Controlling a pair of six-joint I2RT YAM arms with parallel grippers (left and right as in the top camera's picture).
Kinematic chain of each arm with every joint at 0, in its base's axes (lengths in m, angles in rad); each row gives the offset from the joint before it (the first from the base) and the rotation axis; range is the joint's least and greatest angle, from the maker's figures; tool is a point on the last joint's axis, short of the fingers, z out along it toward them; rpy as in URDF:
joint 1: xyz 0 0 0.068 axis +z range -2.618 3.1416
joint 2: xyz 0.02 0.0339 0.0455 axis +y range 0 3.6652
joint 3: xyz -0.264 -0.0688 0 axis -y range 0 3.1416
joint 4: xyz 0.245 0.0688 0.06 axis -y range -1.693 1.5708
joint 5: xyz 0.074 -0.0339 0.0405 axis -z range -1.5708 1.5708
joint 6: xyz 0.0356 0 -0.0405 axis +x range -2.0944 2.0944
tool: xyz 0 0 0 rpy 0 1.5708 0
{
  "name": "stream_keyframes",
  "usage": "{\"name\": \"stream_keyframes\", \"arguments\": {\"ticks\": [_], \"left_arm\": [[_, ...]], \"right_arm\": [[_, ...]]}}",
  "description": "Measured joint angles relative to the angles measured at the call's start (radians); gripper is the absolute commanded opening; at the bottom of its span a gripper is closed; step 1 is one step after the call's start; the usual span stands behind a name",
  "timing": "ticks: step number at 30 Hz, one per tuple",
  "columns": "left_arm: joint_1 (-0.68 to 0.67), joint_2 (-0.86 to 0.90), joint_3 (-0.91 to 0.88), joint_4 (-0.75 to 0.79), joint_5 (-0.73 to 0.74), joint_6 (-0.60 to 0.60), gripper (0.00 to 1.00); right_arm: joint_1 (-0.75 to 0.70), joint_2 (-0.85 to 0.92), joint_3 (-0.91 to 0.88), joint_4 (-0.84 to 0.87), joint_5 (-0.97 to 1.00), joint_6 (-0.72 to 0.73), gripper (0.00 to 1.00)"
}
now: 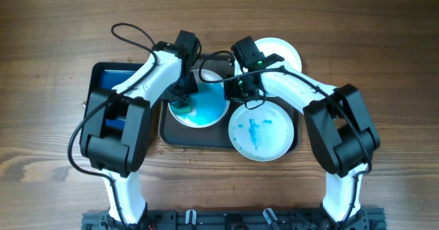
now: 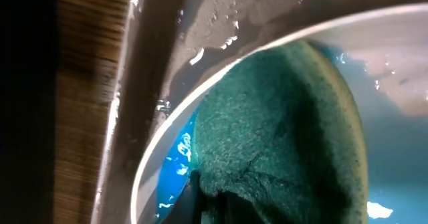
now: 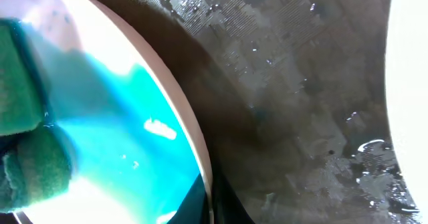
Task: Clean dirty plates on tray and stack at the side
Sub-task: 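Scrub the left plate with the sponge while the right gripper holds it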
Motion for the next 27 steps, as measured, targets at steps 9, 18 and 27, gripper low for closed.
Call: {"name": "stream_keyframes", "arguments": {"ticks": [9, 18, 27], "left_arm": [[-0.021, -0.008, -0.062, 0.21, 0.456, 0.35, 0.04], [-0.098, -0.006, -0.047, 0.316, 0.024, 0.016, 0.04], [-0.042, -0.014, -0.037, 0.174, 0.05, 0.188, 0.04]], "right_arm": [[-0.043, -0.01, -0.001, -0.009, 0.066, -0.027, 0.04], [-0.039, -0.01, -0.001, 0.008, 0.072, -0.018, 0.04], [-0.023, -0.01, -0.004, 0.01, 0.06, -0.015, 0.04]]}}
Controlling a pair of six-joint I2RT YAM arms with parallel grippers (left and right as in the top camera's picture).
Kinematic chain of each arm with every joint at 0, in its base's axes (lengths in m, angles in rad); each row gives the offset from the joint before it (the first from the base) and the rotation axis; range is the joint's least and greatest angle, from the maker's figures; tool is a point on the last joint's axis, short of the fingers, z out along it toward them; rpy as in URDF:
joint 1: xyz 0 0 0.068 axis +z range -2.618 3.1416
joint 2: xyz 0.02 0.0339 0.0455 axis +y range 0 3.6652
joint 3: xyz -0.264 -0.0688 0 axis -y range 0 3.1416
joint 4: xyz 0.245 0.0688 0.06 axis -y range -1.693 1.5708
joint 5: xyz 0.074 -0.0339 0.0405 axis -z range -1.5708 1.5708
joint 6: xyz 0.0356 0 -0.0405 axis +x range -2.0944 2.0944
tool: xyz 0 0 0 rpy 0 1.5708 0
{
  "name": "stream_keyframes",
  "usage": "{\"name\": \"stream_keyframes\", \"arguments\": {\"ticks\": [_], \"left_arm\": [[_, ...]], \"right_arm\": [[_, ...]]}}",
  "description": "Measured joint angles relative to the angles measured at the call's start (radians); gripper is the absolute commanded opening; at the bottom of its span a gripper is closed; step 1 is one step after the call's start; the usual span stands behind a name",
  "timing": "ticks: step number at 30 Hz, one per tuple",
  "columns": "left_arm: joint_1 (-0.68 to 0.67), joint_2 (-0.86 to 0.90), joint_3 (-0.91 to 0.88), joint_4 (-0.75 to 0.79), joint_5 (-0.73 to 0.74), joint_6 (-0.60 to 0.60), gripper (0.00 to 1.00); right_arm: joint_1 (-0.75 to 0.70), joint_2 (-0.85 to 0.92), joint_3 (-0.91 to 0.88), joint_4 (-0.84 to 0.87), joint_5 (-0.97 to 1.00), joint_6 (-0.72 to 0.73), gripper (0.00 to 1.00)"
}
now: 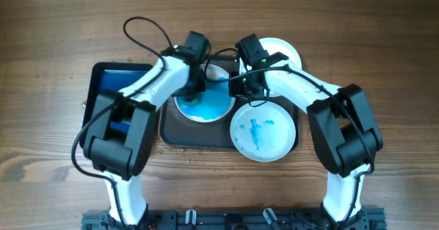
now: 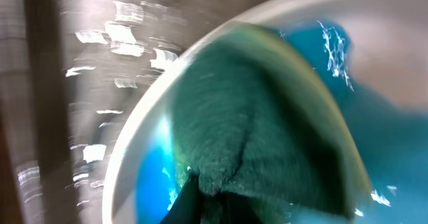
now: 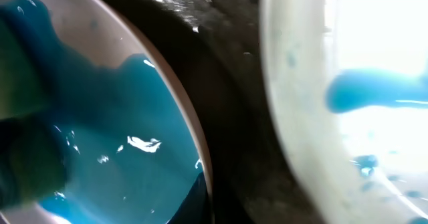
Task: Clean dirty plates on tray and stack at the side
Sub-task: 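Scrub the left plate with the sponge while the right gripper holds it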
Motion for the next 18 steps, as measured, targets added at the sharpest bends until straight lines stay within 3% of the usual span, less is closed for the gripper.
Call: {"name": "stream_keyframes", "arguments": {"ticks": [4, 9, 13, 18], "left_arm": [[0.019, 0.011, -0.016, 0.045, 0.433, 0.264, 0.04], [-0.007, 0.032, -0.039, 0.23, 0.57, 0.259, 0.04], [-0.024, 0.032, -0.038, 0.306, 0.369, 0.073, 0.04], [-0.051, 0.012, -0.003, 0.137, -0.138, -0.216, 0.04]], "right_arm": [[-0.015, 0.0, -0.001, -0.003, 0.003, -0.001, 0.04], [-0.015, 0.0, -0.001, -0.003, 0.004, 0.0, 0.04], [-0.015, 0.0, -0.001, 0.01, 0.01, 0.0, 0.04], [-0.012, 0.0, -0.001, 0.013, 0.008, 0.001, 0.04]]}}
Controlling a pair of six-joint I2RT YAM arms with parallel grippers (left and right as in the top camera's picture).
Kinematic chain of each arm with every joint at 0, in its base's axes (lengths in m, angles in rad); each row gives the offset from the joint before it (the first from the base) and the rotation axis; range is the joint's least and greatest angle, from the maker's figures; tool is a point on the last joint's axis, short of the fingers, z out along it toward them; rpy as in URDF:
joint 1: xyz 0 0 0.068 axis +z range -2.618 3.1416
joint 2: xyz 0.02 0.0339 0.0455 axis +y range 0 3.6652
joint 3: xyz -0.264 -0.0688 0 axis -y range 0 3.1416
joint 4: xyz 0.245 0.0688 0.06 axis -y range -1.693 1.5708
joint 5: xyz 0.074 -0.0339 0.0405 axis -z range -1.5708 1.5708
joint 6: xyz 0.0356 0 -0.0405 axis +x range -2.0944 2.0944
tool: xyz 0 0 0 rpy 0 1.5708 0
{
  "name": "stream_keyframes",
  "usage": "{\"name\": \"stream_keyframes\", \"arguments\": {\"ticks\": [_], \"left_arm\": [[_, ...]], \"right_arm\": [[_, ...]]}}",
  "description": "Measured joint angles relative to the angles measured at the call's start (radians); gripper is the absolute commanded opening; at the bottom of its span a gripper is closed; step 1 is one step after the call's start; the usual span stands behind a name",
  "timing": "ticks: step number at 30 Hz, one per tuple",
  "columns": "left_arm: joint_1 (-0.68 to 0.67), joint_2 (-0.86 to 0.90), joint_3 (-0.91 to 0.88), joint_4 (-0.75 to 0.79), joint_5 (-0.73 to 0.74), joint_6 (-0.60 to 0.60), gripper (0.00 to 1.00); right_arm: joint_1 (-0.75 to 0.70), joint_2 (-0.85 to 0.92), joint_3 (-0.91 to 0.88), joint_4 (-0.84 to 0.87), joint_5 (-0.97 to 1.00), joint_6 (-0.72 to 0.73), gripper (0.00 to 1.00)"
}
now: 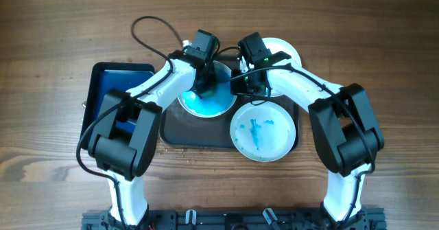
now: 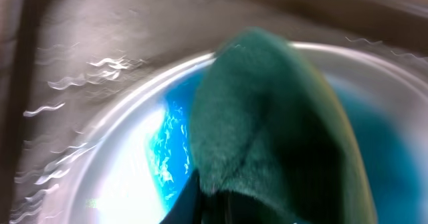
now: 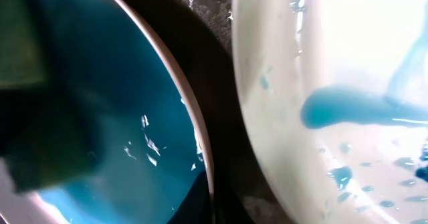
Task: Clean dirty plates on tray and stack at the side
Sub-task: 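Scrub the left plate with the sponge while the right gripper holds it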
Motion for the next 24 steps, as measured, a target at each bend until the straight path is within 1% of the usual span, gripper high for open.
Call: {"name": "stream_keyframes", "arguments": {"ticks": [2, 4, 5, 7, 9, 11, 13, 15, 16, 18, 20, 21, 23, 24], "left_arm": [[0.0, 0.0, 0.002, -0.07, -0.092, -0.051, 0.04], [0.0, 0.0, 0.003, -0.13, -0.116, -0.07, 0.04], [0.0, 0.0, 0.004, -0.138, -0.107, -0.061, 0.04], [0.009, -0.003, 0.006, -0.145, -0.038, 0.018, 0.04], [0.042, -0.011, 0.007, -0.154, 0.121, 0.16, 0.04], [0.067, -0.013, 0.007, -0.165, 0.314, 0.314, 0.04], [0.066, -0.002, -0.006, -0.161, 0.566, 0.45, 0.04], [0.046, 0.014, -0.024, -0.12, 0.722, 0.518, 0.04], [0.038, 0.019, -0.029, -0.09, 0.772, 0.534, 0.04], [0.035, 0.025, -0.034, -0.026, 0.818, 0.536, 0.04], [0.036, 0.027, -0.037, 0.071, 0.826, 0.5, 0.04], [0.039, 0.027, -0.038, 0.115, 0.789, 0.452, 0.04], [0.04, 0.027, -0.038, 0.154, 0.69, 0.36, 0.04], [0.04, 0.027, -0.037, 0.159, 0.605, 0.297, 0.04]], "right_arm": [[0.007, 0.0, 0.0, 0.002, -0.007, 0.0, 0.04], [0.016, 0.0, 0.0, 0.003, -0.014, 0.001, 0.05], [0.018, 0.0, 0.0, 0.003, -0.014, 0.001, 0.04], [0.018, 0.0, 0.0, -0.004, -0.014, 0.0, 0.04], [0.011, 0.0, 0.0, -0.012, -0.009, 0.0, 0.04], [0.001, 0.0, 0.0, -0.015, -0.002, -0.002, 0.04], [-0.005, 0.0, 0.0, -0.016, -0.002, -0.005, 0.04], [-0.004, 0.0, 0.0, -0.016, -0.002, -0.005, 0.04], [-0.004, 0.0, 0.0, -0.016, -0.002, -0.005, 0.04], [-0.004, 0.0, 0.0, -0.015, -0.002, -0.005, 0.04], [-0.004, 0.0, 0.0, -0.012, -0.001, -0.004, 0.04], [-0.004, 0.0, 0.0, -0.01, 0.002, -0.004, 0.04], [-0.004, 0.0, 0.0, -0.008, 0.002, -0.004, 0.04], [-0.004, 0.0, 0.0, -0.004, 0.001, -0.004, 0.04]]}}
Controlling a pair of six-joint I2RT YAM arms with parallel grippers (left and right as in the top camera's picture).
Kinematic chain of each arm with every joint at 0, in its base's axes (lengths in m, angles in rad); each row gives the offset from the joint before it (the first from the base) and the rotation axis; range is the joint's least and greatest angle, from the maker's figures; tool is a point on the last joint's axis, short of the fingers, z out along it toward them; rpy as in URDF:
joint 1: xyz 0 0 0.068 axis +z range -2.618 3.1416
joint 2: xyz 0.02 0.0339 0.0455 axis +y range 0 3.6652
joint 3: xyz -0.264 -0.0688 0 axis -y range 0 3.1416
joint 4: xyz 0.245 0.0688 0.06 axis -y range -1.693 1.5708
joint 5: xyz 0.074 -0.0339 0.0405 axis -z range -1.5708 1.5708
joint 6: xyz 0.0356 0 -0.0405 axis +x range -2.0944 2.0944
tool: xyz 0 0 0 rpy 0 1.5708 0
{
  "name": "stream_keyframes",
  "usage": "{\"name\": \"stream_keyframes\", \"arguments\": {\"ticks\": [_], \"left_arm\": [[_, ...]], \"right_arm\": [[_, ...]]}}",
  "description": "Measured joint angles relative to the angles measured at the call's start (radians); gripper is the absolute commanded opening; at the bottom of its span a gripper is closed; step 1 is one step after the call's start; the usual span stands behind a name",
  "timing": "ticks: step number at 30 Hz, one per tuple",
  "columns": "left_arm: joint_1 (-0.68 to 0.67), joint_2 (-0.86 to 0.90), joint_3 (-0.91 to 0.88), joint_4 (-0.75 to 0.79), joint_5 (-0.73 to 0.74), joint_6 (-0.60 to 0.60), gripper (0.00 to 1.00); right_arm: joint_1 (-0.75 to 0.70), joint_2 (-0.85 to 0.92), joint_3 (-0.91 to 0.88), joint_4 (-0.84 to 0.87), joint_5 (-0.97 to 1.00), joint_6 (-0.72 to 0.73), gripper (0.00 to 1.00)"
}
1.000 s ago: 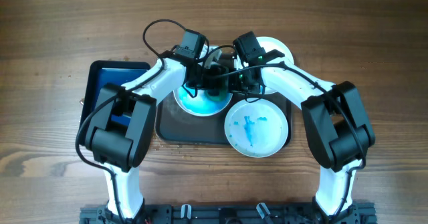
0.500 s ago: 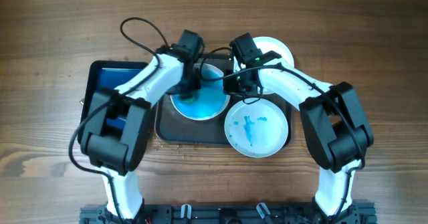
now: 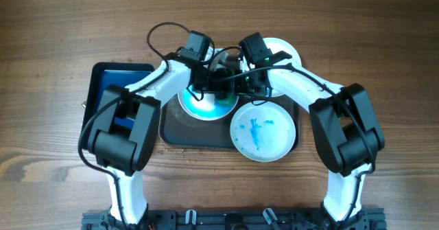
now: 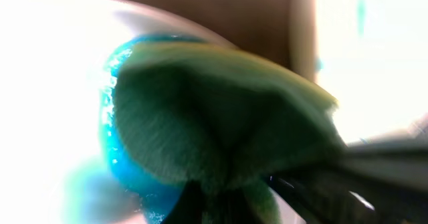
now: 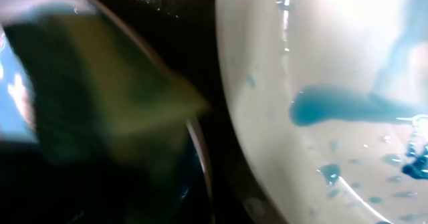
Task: Clean dirty plates on tray and stack at the side
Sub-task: 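Scrub the left plate with the sponge while the right gripper holds it, then lift the scrubbed plate with the right gripper and place it right of the tray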
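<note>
A white plate (image 3: 199,106) smeared with blue liquid lies on the dark tray (image 3: 180,132). My left gripper (image 3: 218,75) is shut on a green sponge (image 4: 221,124), which presses on the plate's right part. The plate's left part (image 4: 47,83) looks bright white, with blue around the sponge. My right gripper (image 3: 244,86) is shut on the plate's right rim (image 5: 202,154), close beside the sponge (image 5: 100,90). A second dirty plate (image 3: 263,130) with blue streaks (image 5: 334,107) lies at the tray's right end.
A white plate (image 3: 287,51) sits on the table behind the tray's right end. A blue bin (image 3: 101,86) stands left of the tray. Both arms crowd over the tray's back half, with a black cable (image 3: 164,34) looping above the left one.
The sponge in my left gripper has shifted from the plate's upper middle to its right side, up against the right gripper. The plate's left part now shows whiter. My right gripper still grips the rim.
The sponge was first on the plate's left edge, then at its upper left, then its upper middle, and is now at its right side. My right gripper held the plate's right rim throughout. The blue film has thinned and white shows on the plate.
</note>
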Motion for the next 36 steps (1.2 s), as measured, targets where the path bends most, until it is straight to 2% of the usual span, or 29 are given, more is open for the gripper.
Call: {"name": "stream_keyframes", "arguments": {"ticks": [2, 7, 10, 15, 21, 26, 29, 33, 36], "left_arm": [[-0.01, -0.013, 0.009, -0.018, -0.175, -0.114, 0.04], [-0.014, -0.029, 0.034, -0.157, -0.645, -0.299, 0.04], [-0.014, -0.029, 0.036, -0.274, -0.775, -0.397, 0.04], [-0.011, -0.03, 0.043, -0.385, -0.722, -0.39, 0.04], [0.04, -0.042, 0.053, -0.422, -0.483, -0.169, 0.04], [0.085, -0.056, 0.076, -0.458, -0.333, -0.108, 0.04], [0.194, -0.123, 0.138, -0.516, -0.282, -0.098, 0.04], [0.394, -0.254, 0.193, -0.56, -0.275, -0.098, 0.04], [0.489, -0.286, 0.195, -0.619, -0.275, -0.098, 0.04]], "right_arm": [[0.005, 0.0, 0.0, 0.008, 0.001, 0.003, 0.04], [0.008, 0.0, 0.0, 0.008, -0.002, 0.003, 0.04], [0.024, 0.0, 0.0, 0.011, -0.027, 0.003, 0.04], [0.03, 0.0, 0.0, 0.007, -0.04, 0.003, 0.04], [0.021, 0.0, 0.0, -0.005, -0.034, -0.001, 0.04], [0.016, 0.0, 0.0, -0.011, -0.031, -0.001, 0.04], [0.016, 0.0, 0.0, -0.012, -0.026, -0.001, 0.04], [0.016, 0.0, 0.0, -0.012, -0.026, -0.001, 0.04], [0.016, 0.0, 0.0, -0.012, -0.025, -0.001, 0.04]]}}
